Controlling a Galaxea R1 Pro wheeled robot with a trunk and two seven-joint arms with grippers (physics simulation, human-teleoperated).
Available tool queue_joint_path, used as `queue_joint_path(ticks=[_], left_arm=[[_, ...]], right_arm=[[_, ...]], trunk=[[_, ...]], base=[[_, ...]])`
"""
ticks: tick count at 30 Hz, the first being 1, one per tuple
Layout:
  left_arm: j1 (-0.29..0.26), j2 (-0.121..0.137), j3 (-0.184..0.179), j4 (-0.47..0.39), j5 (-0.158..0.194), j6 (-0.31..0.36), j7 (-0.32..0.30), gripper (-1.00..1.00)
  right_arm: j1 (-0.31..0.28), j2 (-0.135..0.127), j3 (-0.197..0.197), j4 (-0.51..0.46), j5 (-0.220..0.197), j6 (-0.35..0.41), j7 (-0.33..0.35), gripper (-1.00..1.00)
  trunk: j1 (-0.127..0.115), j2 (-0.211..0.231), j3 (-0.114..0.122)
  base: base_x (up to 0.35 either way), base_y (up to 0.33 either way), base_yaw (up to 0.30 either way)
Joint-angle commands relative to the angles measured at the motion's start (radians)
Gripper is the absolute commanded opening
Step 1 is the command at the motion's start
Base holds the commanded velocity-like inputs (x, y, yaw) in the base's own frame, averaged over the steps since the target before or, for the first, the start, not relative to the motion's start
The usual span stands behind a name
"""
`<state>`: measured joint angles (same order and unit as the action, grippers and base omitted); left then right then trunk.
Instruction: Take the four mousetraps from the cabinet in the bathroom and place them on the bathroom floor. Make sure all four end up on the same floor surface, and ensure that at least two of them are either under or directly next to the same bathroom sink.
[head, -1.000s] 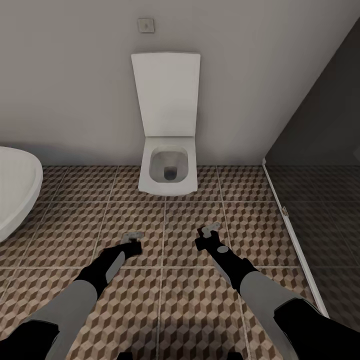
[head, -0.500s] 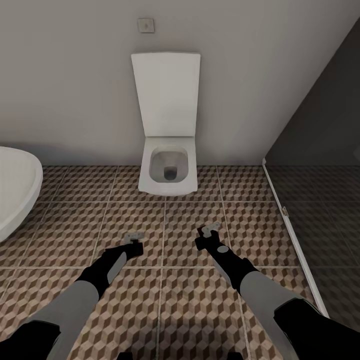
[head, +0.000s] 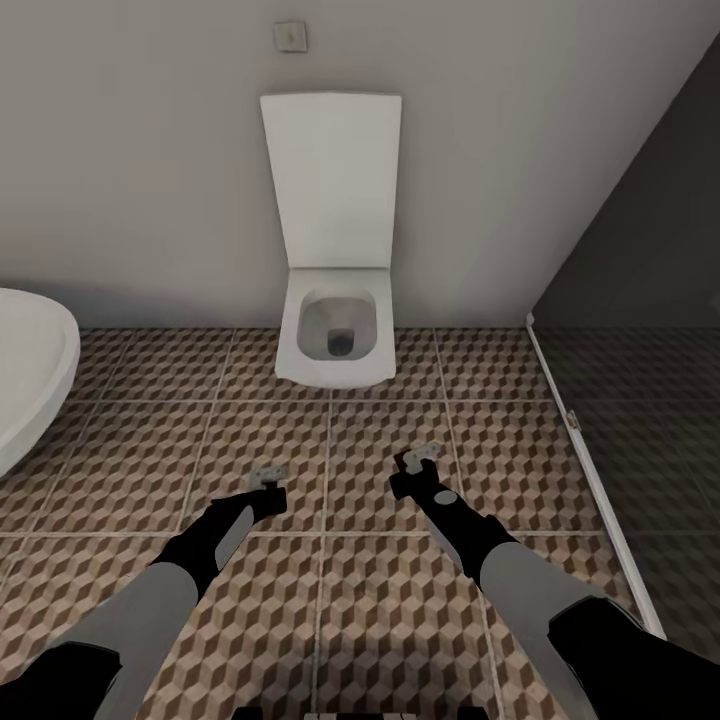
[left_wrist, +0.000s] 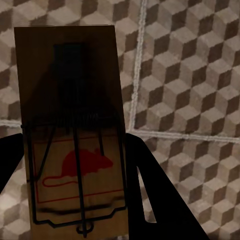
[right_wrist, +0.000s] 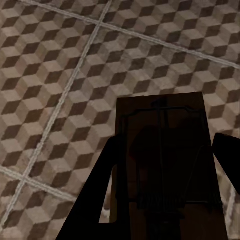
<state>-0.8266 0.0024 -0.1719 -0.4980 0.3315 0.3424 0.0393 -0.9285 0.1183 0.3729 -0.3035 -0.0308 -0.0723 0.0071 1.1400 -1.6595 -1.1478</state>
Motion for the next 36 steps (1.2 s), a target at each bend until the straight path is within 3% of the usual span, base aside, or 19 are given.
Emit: queue_joint_path(ticks=[1,10,36], left_arm=[[0.000,0.001,-0.005,-0.001,0.004,0.004,0.007,-1.00],[0.000,0.000,-0.005,0.001,0.004,0.004,0.006,-1.00],[0.000,-0.010,-0.005,0.003,0.004,0.004,0.007,-1.00]], right_arm=[[0.000,0.000,0.003,-0.002,-0.004,-0.004,0.000,-1.00],[0.017,0.000,0.003,-0.046,-0.006,0.000,0.001,-1.00],[0.019,0.000,0.003,-0.049,-0.006,-0.001,0.001,-1.00]], trunk=[[0.004,-0.008,-0.004],[0.038,-0.071,-0.041],[0.138,-0.253,-0.165]], base=[[0.000,0.000,0.000],[0.000,0.000,0.000],[0.000,0.000,0.000]])
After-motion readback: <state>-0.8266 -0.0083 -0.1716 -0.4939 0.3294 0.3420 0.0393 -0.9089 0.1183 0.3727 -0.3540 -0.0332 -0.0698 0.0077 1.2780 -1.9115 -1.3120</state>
